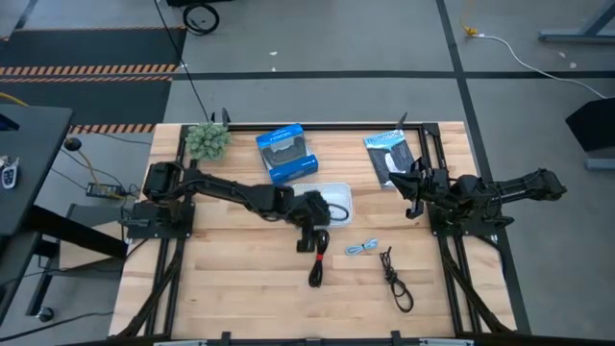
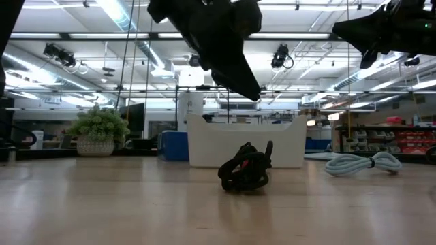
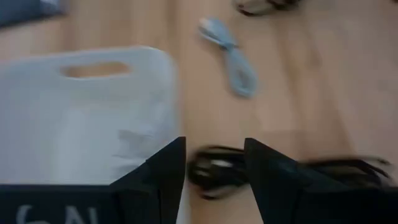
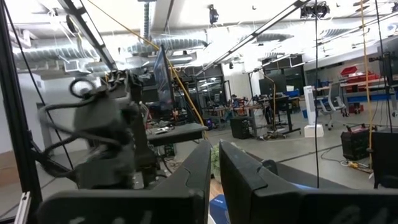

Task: Pick and place USB-C Cables
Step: Put the left black charger cable into the white bin

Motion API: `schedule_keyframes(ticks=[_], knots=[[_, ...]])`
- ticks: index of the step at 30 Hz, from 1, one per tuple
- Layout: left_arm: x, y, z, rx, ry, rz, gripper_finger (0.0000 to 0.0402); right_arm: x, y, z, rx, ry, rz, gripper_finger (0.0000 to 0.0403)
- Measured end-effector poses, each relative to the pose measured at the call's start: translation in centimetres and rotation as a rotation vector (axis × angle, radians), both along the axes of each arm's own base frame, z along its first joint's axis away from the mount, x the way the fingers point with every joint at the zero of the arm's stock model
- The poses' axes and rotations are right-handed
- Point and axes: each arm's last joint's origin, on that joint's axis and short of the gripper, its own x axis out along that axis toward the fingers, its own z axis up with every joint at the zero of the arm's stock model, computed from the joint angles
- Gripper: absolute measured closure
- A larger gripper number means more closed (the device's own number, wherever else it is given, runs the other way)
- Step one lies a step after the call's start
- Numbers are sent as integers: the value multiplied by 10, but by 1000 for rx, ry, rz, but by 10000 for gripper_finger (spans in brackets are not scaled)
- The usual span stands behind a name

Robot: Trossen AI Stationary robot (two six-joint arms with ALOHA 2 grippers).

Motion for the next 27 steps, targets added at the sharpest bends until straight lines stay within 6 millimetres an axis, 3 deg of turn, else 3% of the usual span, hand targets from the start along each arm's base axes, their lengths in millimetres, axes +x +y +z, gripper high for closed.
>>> schedule_keyframes(ticks=[3,8,18,27], knots=[[-4,-23,-1,0,9,-59,234,0,0,0,0,0,0,364],[-6,-51,-6,-68,19,32,223,0,0,0,0,-1,0,364],[-6,-76,-30,-154,39,349,216,0,0,0,0,-1,0,364],[5,-94,-21,-209,-18,591,216,0,0,0,0,0,0,364]])
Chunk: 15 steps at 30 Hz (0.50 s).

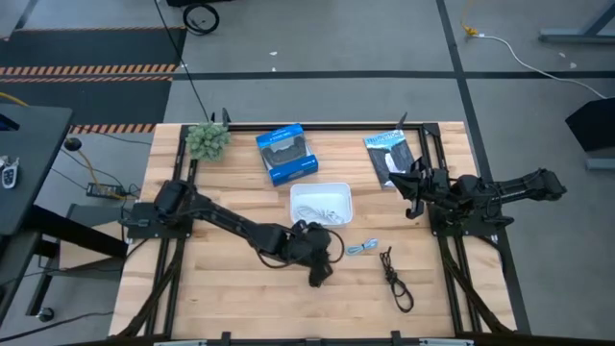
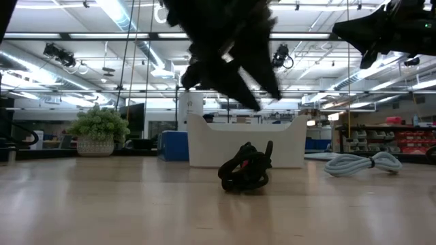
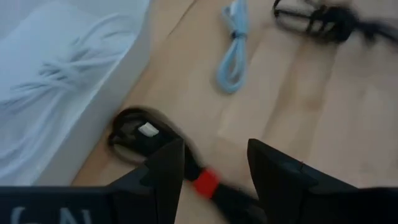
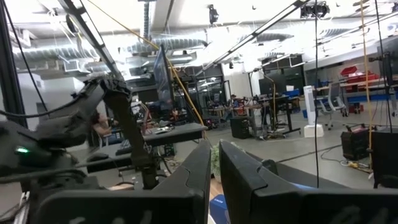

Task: Pick and place USB-C Cables
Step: Put the left black charger cable into the white bin

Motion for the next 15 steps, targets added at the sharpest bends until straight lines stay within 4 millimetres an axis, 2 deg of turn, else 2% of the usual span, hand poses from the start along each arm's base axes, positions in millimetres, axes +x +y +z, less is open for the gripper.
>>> schedule_keyframes(ticks=[5,7,12,15], knots=[[14,-16,-2,15,48,65,216,0,0,1,1,-7,1,364],[19,-18,-7,27,105,89,216,1,0,1,1,-6,0,364],[32,-21,-18,-1,125,161,214,1,0,1,1,-6,1,364],[32,-21,-24,-6,142,183,201,1,0,0,-1,1,4,364]])
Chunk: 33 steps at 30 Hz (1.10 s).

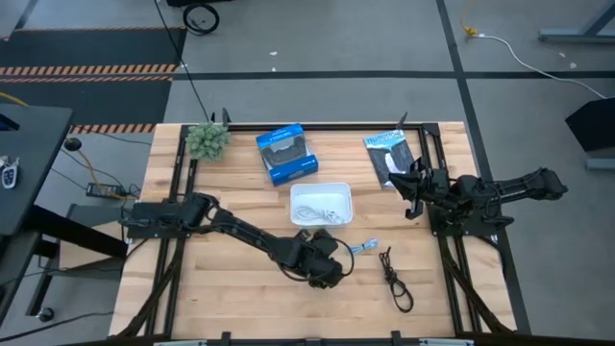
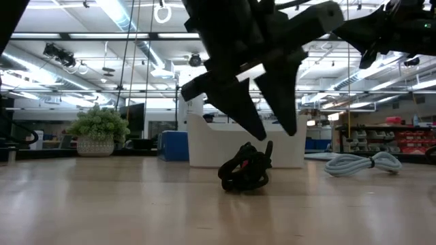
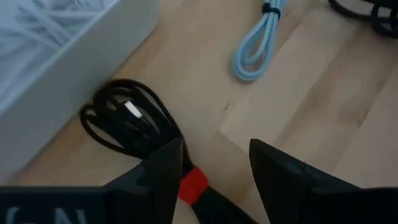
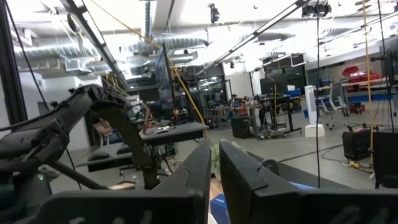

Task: Pick and place USB-C Cables
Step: Put the left black charger cable into the white bin

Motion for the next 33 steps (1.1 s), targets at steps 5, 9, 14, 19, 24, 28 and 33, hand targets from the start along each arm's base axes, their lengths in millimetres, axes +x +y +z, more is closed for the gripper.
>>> schedule_keyframes(ticks=[5,9,14,19,24,28,33], knots=[[-2,3,-3,-14,15,69,163,0,0,0,1,0,-1,364],[-5,2,-3,-1,20,98,149,0,0,0,1,2,-4,364],[-7,-4,-11,6,42,100,158,0,0,0,1,2,-4,364],[-10,-10,-20,9,71,88,170,1,0,0,1,4,-3,364],[-10,-12,-27,-6,91,74,176,1,0,0,1,4,-4,364],[-12,-12,-30,-16,136,65,189,1,0,0,1,4,-3,364],[-13,-11,-31,1,166,27,224,1,0,0,1,4,-3,364]])
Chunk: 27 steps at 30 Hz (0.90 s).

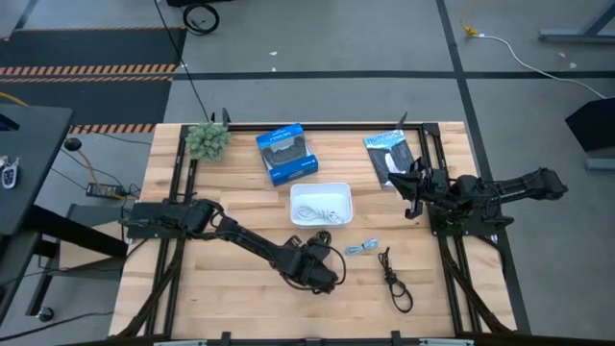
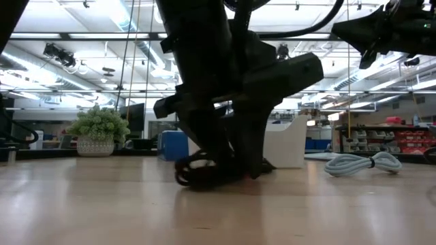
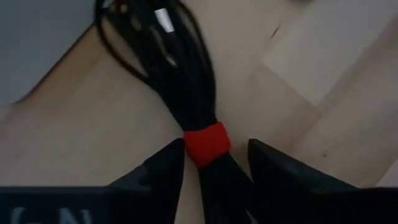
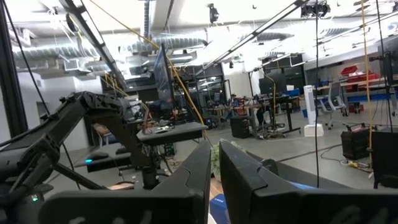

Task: Pick and place USB-C Cables
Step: Put the left black charger cable into the white bin

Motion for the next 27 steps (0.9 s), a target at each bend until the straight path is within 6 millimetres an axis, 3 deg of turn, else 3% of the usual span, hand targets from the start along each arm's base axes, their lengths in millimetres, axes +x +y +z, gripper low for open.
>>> schedule_keyframes(ticks=[11,16,22,27], knots=[[-5,1,2,18,100,-133,331,0,0,0,0,0,0,364],[-4,0,12,20,129,-188,338,0,0,0,0,0,0,364],[4,1,62,101,110,-259,326,0,0,0,0,-1,0,364],[6,21,102,249,155,-288,326,0,0,0,0,1,0,364]])
